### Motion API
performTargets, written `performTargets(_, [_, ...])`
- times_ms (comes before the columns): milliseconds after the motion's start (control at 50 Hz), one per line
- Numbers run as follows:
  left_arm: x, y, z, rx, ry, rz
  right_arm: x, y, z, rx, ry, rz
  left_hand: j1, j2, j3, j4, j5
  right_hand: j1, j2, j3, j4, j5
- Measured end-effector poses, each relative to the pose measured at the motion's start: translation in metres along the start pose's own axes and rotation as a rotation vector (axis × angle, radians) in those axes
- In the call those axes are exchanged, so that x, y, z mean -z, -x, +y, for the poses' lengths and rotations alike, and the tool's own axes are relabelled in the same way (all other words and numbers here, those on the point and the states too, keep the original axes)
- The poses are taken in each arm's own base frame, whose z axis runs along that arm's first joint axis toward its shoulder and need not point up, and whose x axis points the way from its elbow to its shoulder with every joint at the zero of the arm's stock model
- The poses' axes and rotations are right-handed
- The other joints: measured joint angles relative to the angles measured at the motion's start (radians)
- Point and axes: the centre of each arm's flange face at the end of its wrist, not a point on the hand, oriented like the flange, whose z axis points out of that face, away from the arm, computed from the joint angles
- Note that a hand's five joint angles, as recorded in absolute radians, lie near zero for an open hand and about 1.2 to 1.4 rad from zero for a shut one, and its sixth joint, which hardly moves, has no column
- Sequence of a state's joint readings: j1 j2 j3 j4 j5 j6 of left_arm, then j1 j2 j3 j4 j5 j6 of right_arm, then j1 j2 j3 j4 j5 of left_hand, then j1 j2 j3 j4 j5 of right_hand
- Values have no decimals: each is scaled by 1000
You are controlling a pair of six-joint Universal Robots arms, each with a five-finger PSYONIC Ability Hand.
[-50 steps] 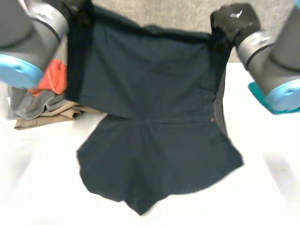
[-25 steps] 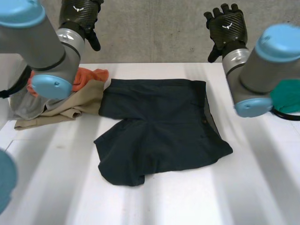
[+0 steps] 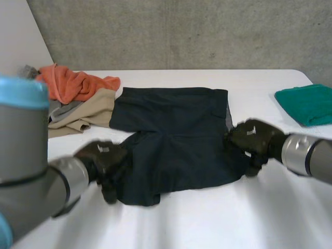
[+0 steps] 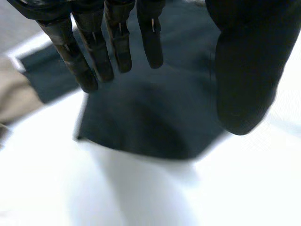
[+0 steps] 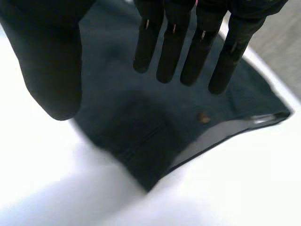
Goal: Fold the laundry.
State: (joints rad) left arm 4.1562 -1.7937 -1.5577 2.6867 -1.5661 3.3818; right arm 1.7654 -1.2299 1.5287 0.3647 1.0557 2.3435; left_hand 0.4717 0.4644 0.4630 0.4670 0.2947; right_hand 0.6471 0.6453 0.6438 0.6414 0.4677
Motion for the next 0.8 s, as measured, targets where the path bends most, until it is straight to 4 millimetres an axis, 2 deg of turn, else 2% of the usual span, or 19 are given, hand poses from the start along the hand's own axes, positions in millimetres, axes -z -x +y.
performTargets(120, [5,-21,26,22,28,84,-3,15,27,17,7,-36,0,5,6,2,1,7,9,11,12,8])
performTargets(220, [-6,-25,36,56,32,98,-13,19,45,49,-41,-13,-197,-195,-196,-205,-213,-32,-33,-37,-31,-47])
performTargets(340, [-26,-16,37,65,40,70,-24,16,54,84,-95,29,-252,-253,-242,-263,-243,-79,-85,-82,-75,-101])
performTargets(600, [-69,2,25,-16,-9,-47,-41,8,58,114,-158,96,-252,-253,-242,-263,-243,-74,-79,-75,-71,-85])
performTargets(640, [-74,4,22,-34,-26,-70,-43,8,58,116,-160,99,-252,-253,-242,-263,-243,-34,-34,-32,-31,-37])
performTargets(720, [-86,4,17,-83,-66,-107,-48,9,58,113,-169,107,-240,-223,-234,-231,-234,368,434,426,418,409])
performTargets(800, [-96,3,16,-132,-96,-124,-49,10,56,96,-177,110,-122,-123,-132,-127,-131,433,514,533,546,534])
